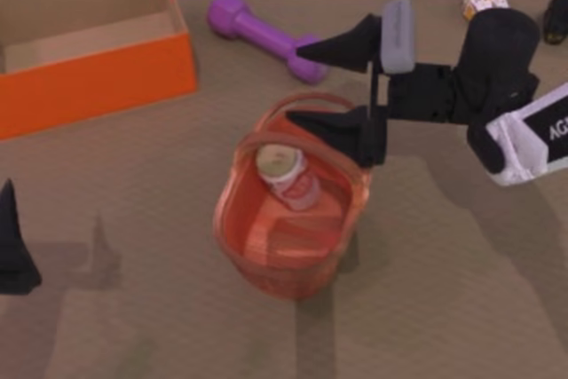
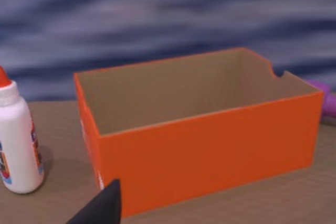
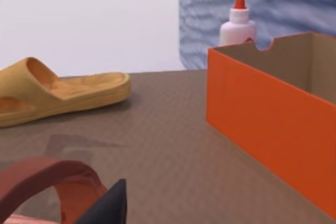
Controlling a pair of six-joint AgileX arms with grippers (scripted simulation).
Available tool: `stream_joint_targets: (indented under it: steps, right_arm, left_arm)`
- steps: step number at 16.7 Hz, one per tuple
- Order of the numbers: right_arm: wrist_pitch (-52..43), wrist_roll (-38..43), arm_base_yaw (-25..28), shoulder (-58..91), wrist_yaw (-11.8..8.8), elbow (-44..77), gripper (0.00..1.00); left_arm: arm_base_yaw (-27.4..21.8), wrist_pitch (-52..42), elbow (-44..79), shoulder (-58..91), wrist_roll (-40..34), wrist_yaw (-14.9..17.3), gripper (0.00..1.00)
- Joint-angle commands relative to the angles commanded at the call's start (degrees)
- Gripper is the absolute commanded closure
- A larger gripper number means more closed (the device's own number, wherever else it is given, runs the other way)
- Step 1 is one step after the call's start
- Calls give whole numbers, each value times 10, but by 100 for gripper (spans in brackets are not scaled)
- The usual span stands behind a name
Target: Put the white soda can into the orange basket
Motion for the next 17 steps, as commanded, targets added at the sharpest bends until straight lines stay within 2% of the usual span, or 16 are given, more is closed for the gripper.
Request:
stream_joint_targets:
  steps: [3,7,11,17]
  right_arm:
    - [-41,-6,-11,-65,36,-51,0]
    - [-124,-15,-35,-205,112,-149,0]
    - [-231,-21,-67,-398,212,-269,0]
    - [-409,-21,-118,-744,380,-450,0]
  left_arm:
    - [-32,-67,72,79,40,10,0]
    - [-91,-198,221,243,122,21,0]
    - [-158,-354,411,449,226,28,0]
    - [-262,-587,734,787,402,29,0]
